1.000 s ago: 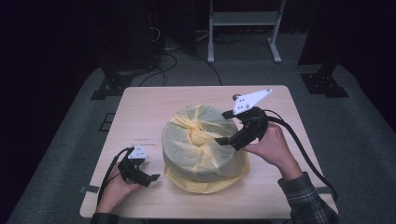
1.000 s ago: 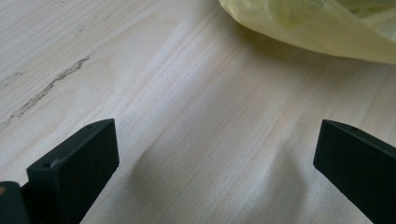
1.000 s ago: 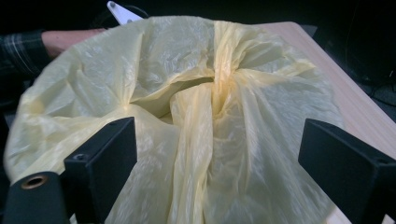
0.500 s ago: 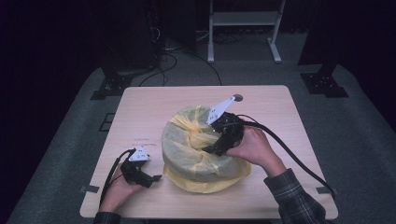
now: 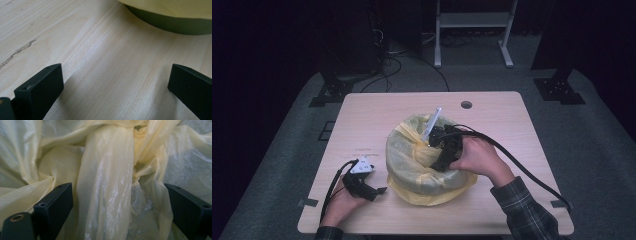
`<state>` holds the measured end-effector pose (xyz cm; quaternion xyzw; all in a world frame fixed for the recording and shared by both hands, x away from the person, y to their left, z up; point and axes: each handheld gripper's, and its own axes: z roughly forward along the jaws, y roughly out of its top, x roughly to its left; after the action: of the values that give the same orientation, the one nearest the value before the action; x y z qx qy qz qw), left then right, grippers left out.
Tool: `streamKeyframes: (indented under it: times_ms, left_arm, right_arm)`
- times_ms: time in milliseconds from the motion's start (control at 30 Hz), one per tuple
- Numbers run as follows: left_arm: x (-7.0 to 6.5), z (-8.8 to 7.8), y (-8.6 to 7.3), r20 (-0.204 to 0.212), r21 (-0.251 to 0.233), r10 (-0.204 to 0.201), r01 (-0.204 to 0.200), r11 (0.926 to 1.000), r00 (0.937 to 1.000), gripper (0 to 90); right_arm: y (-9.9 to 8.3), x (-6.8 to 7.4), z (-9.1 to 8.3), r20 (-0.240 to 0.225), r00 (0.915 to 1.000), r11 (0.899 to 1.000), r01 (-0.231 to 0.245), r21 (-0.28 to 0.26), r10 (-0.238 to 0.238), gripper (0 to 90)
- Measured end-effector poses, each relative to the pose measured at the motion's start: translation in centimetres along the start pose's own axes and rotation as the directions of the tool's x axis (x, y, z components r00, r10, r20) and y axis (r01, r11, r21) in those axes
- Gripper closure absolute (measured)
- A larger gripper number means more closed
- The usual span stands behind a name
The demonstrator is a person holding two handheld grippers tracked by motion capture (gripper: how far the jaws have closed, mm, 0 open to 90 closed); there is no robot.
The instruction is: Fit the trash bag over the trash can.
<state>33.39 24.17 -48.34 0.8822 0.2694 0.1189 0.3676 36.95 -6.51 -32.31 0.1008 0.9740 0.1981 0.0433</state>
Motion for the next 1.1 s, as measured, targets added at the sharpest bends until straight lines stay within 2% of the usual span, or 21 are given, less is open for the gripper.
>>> streamKeyframes:
  times_ms: [33,100,167,333,367,433,533,567,633,733,767,867,900,967,1100]
  left_arm:
    - [0.0,0.0,0.0,0.0,0.0,0.0,0.0,1.0,1.0,0.0]
    - [0.0,0.0,0.0,0.0,-0.001,-0.001,0.001,1.0,1.0,0.0]
    - [0.0,0.0,0.0,0.002,-0.001,0.001,-0.001,1.0,1.0,0.0]
    - [0.1,0.0,0.0,0.003,-0.002,0.002,-0.002,1.0,1.0,0.0]
    - [0.1,0.0,0.0,0.003,-0.002,0.003,-0.003,1.0,1.0,0.0]
    - [0.1,0.0,0.0,0.003,-0.002,0.002,-0.002,1.0,1.0,0.0]
    - [0.1,0.0,0.0,0.002,-0.002,0.003,-0.003,1.0,1.0,0.0]
    - [0.1,0.0,0.0,0.002,-0.002,0.003,-0.003,1.0,1.0,0.0]
    - [0.1,0.0,0.0,0.002,-0.002,0.003,-0.003,1.0,1.0,0.0]
    - [0.1,0.0,0.0,0.003,-0.002,0.003,-0.003,1.0,1.0,0.0]
    - [0.1,0.0,0.0,0.002,-0.001,0.003,-0.003,1.0,1.0,0.0]
    - [0.1,0.0,0.0,0.003,-0.001,0.003,-0.003,1.0,1.0,0.0]
    - [0.1,0.0,0.0,0.003,-0.001,0.003,-0.003,1.0,1.0,0.0]
    - [0.1,0.0,0.0,0.003,-0.001,0.003,-0.003,1.0,1.0,0.0]
    - [0.1,0.0,0.0,0.004,-0.001,0.003,-0.003,1.0,1.0,0.0]
  right_arm:
    - [0.1,0.0,0.1,0.0,1.0,1.0,0.002,0.01,-0.002,9.8]
    - [0.0,0.0,0.0,-0.007,1.0,1.0,0.0,-0.005,0.0,9.8]
    - [-0.3,0.0,-0.4,-0.011,0.9999,0.998,-0.001,-0.064,0.0,9.9]
    - [-0.3,0.2,-2.1,0.01,0.9999,0.989,-0.001,-0.145,0.003,9.9]
    - [-0.2,0.2,-2.8,0.025,0.9997,0.985,0.002,-0.173,0.003,9.9]
    - [0.2,0.2,-3.9,0.022,0.9997,0.974,0.001,-0.225,0.004,9.9]
    - [1.1,0.4,-4.8,0.027,0.9996,0.961,-0.002,-0.278,0.01,9.9]
    - [1.4,0.4,-4.9,0.023,0.9997,0.957,-0.002,-0.289,0.009,9.9]
    - [2.2,0.5,-4.8,0.029,0.9996,0.943,0.001,-0.332,0.009,9.9]
    - [3.5,0.3,-4.2,0.024,0.9995,0.932,-0.009,-0.361,0.019,9.9]
    - [3.9,0.2,-3.9,0.003,0.9998,0.93,-0.019,-0.368,0.021,9.9]
    - [5.1,0.2,-2.7,-0.015,0.9997,0.935,-0.022,-0.353,0.018,9.9]
    - [5.5,0.2,-2.1,-0.031,0.9995,0.933,-0.022,-0.359,0.012,9.9]
    - [5.7,0.1,-1.4,-0.05,0.9986,0.935,-0.033,-0.353,0.016,9.9]
    - [5.9,-0.2,0.4,-0.037,0.9988,0.959,-0.042,-0.279,0.033,9.9]
